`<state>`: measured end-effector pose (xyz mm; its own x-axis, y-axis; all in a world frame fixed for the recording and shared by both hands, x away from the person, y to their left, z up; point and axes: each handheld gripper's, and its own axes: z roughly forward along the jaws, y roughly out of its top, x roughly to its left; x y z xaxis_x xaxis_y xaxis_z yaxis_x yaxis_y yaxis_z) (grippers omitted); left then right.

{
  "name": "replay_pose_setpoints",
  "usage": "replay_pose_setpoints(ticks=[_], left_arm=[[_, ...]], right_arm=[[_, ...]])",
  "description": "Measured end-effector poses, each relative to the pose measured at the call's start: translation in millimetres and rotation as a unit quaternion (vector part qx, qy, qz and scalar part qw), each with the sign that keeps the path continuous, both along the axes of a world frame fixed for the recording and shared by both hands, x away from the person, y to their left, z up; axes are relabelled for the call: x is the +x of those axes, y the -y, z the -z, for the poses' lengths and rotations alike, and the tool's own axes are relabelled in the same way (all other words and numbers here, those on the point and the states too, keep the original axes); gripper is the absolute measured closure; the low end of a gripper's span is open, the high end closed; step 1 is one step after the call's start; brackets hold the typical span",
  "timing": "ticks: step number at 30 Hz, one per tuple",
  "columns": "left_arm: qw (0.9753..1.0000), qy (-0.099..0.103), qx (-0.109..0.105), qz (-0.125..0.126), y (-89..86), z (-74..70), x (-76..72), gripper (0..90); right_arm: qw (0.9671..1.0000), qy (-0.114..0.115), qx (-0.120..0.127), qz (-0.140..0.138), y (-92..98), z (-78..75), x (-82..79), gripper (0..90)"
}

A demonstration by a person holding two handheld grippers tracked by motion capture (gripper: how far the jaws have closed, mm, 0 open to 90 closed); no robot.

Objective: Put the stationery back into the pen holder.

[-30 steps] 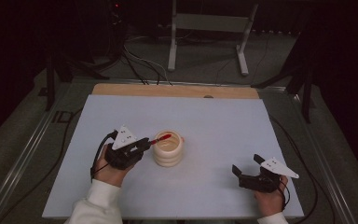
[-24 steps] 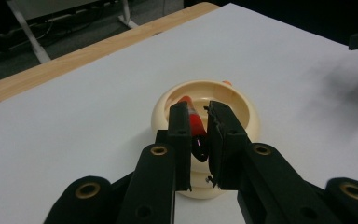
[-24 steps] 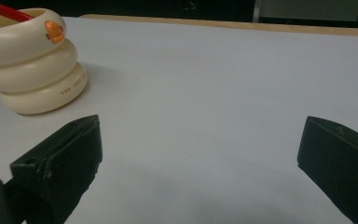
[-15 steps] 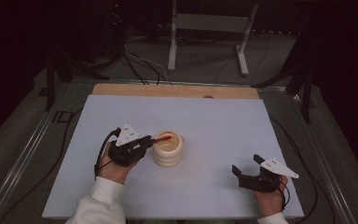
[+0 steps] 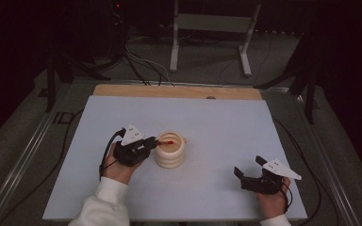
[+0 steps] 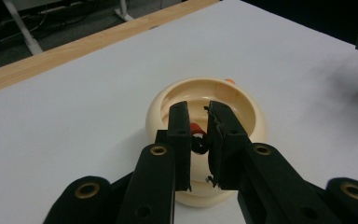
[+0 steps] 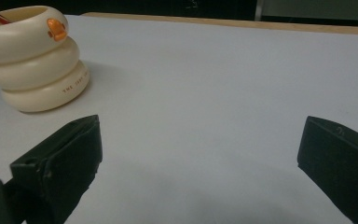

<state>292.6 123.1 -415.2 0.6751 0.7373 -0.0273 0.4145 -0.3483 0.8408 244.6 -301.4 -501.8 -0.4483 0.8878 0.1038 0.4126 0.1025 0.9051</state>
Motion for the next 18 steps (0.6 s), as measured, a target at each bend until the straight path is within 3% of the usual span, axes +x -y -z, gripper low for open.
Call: replay_pose_setpoints(ticks=[18], left_arm=[[1.0000,-0.006,0.002,0.002,8.1,8.8,6.1,80.7]], right_arm=[[1.0000,0.000,0.000,-0.001,-0.1,0.3,0.2,0.0]])
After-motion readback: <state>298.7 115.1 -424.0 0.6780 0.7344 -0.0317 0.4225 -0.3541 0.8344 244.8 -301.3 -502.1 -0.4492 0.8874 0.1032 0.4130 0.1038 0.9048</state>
